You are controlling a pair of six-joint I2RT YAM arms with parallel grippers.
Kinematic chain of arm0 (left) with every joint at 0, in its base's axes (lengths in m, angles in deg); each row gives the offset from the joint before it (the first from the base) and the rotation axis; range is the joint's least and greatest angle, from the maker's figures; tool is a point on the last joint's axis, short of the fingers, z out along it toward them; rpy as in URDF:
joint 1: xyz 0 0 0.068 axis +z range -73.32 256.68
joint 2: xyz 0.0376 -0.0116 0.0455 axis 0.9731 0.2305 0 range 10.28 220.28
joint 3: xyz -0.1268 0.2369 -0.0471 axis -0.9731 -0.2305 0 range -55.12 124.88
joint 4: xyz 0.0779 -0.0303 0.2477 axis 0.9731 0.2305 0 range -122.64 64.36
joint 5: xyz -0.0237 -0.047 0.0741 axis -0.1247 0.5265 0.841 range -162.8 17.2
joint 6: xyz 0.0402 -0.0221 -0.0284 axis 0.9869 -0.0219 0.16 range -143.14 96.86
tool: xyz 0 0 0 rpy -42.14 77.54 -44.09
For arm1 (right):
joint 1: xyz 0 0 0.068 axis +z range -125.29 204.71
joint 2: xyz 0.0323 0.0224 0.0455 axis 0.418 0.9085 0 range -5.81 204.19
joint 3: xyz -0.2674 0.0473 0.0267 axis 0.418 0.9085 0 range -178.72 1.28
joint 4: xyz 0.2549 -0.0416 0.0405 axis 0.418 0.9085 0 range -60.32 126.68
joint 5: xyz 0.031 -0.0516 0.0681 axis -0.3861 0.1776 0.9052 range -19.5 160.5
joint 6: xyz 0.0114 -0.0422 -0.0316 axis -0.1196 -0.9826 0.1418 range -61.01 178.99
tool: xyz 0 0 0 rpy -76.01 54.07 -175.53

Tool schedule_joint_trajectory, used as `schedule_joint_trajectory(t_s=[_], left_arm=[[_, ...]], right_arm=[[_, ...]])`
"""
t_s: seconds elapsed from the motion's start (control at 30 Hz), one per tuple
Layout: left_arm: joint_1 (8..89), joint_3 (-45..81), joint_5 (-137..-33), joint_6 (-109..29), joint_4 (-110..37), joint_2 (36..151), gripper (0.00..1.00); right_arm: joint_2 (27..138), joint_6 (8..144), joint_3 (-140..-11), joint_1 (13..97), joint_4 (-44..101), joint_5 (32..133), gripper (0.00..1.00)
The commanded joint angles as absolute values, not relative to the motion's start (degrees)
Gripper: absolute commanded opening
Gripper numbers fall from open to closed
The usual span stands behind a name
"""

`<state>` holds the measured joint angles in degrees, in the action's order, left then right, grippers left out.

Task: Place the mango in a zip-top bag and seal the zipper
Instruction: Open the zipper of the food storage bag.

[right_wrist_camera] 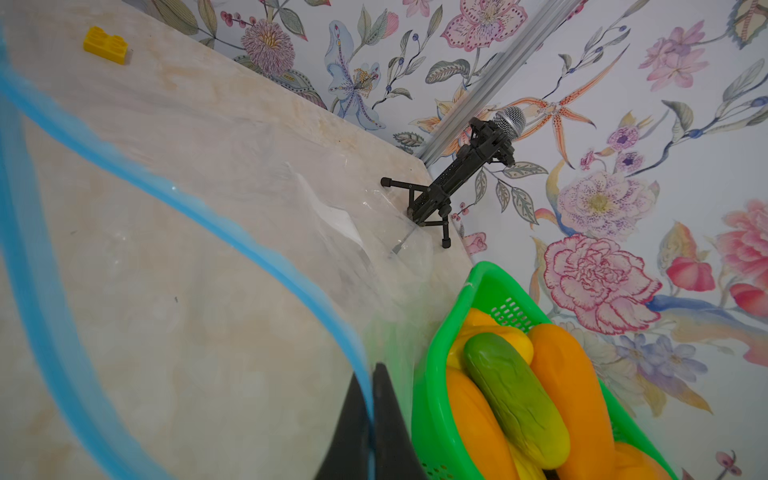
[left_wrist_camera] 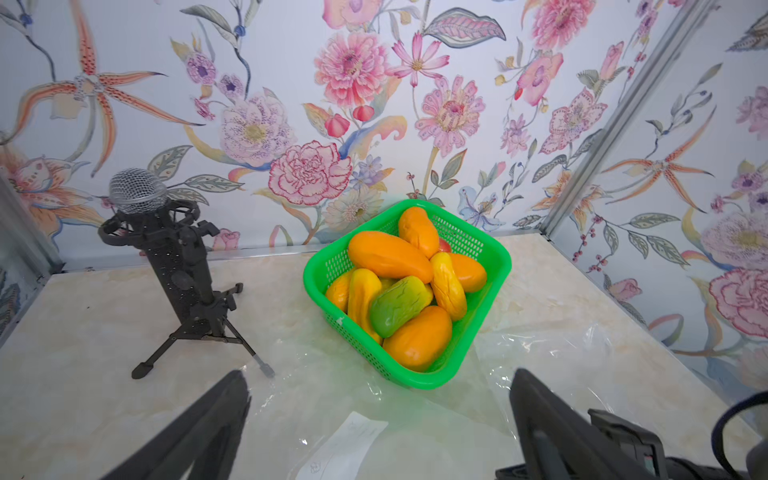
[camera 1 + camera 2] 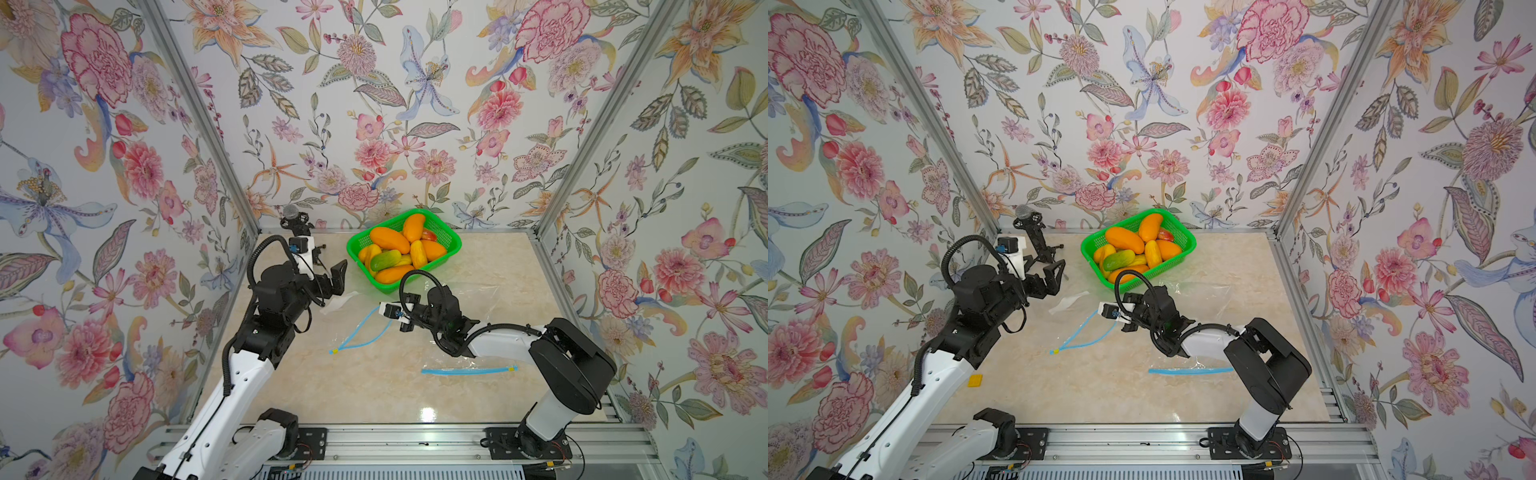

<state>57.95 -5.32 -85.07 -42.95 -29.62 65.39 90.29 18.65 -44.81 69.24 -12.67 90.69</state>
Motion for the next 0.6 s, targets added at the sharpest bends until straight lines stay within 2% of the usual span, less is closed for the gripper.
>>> schedule_joint_trajectory(t_s=[0.0, 0.13, 0.3, 0.43, 0.57], left_arm=[[54.0, -6.2, -89.5, -37.6, -25.5, 69.7, 0.99], [48.5, -5.4, -81.8, -34.6, -23.0, 73.3, 0.99], [47.0, -9.5, -85.0, -34.7, -29.0, 72.5, 0.99], [46.4, -8.8, -80.6, -33.6, -27.4, 75.6, 0.99], [45.9, -7.5, -80.5, -33.5, -27.2, 78.6, 0.97]], right_arm=[[89.8, 24.5, -46.5, 67.9, -16.0, 95.7, 0.0], [90.2, 29.1, -46.3, 65.6, -19.4, 98.6, 0.0], [91.4, 31.9, -48.4, 64.2, -18.6, 100.1, 0.0], [92.1, 33.9, -49.9, 63.7, -18.4, 102.0, 0.0], [92.5, 33.4, -52.8, 63.6, -13.5, 101.7, 0.0]])
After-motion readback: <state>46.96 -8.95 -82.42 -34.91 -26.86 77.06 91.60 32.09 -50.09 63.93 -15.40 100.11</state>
